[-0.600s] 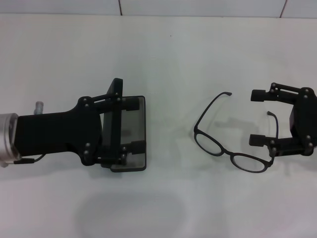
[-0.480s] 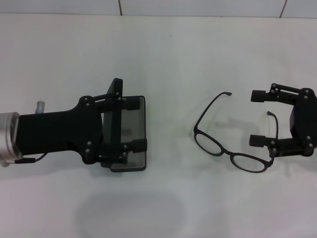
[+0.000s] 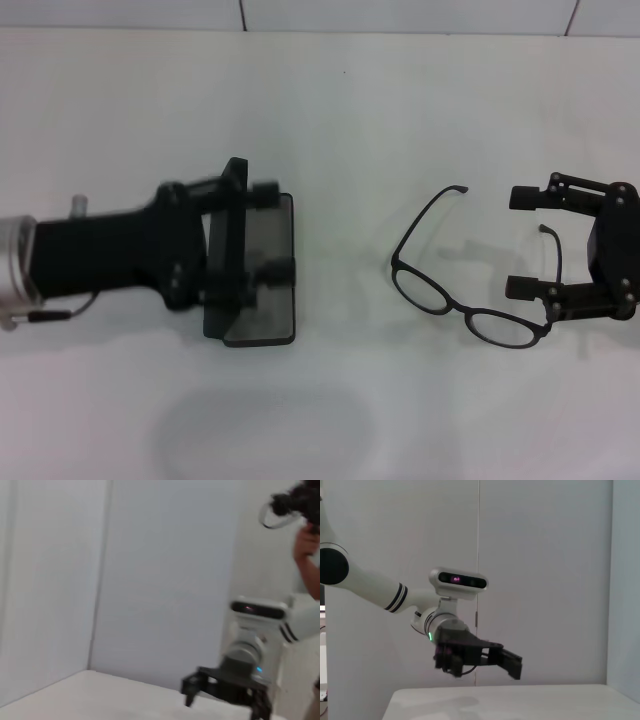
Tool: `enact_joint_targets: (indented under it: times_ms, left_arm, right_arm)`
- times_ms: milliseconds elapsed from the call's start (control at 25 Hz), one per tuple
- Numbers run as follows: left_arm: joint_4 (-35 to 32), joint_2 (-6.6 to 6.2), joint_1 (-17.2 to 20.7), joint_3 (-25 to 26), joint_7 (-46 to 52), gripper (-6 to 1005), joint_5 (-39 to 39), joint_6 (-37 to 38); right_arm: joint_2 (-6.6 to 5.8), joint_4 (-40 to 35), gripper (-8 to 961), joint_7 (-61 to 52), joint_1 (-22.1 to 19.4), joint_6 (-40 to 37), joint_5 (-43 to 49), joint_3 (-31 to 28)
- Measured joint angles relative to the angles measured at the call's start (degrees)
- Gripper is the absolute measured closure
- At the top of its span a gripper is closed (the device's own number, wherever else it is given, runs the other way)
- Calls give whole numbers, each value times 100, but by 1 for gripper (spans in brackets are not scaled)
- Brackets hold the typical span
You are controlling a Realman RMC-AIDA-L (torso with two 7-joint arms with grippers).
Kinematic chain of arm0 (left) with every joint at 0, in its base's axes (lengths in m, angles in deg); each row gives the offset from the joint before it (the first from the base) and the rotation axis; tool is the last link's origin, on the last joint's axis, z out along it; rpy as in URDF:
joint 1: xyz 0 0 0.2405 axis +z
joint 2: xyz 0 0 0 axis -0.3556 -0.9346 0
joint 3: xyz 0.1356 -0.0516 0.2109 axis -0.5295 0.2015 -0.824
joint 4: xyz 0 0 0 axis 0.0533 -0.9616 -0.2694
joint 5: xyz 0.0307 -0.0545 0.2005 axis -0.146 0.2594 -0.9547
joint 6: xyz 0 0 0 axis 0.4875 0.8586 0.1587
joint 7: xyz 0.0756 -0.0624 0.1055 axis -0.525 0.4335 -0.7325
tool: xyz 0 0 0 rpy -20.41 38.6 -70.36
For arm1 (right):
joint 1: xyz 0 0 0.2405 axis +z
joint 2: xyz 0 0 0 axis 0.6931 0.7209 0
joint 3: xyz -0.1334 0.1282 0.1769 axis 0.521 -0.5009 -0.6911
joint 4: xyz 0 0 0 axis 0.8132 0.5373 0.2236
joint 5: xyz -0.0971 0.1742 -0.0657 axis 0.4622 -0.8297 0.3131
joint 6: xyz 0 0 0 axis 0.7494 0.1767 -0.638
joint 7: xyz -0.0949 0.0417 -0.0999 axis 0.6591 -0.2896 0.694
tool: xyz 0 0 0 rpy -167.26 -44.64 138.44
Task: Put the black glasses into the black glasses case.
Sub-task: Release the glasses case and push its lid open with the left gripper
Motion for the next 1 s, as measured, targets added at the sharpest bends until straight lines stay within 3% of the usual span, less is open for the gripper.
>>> enact_joint_targets:
  times_ms: [120, 280, 360, 480, 680, 1000]
  left_arm:
    - [-338, -31, 14, 226, 1032, 153, -157, -288]
    - [-1268, -6, 33, 730, 2967, 160, -1161, -846]
    - [-1719, 97, 37, 949, 3649, 163, -1773, -990]
    - [-2316, 350, 27, 1058, 4362, 168, -2657, -1186]
    - [-2741, 673, -84, 1008, 4815, 176, -3654, -1300]
    - [-2713, 687, -135, 788, 5070, 189, -3863, -1609]
  right_arm:
    - [-9, 0, 82, 1, -10, 0, 0, 0]
    - [-25, 0, 82, 1, -17, 0, 1, 0]
    - [-29, -1, 82, 1, -19, 0, 4, 0]
    - [-35, 0, 82, 2, -19, 0, 6, 0]
    - [-25, 0, 82, 28, -19, 4, 56, 0]
    - [-2, 4, 83, 100, -28, 17, 88, 0]
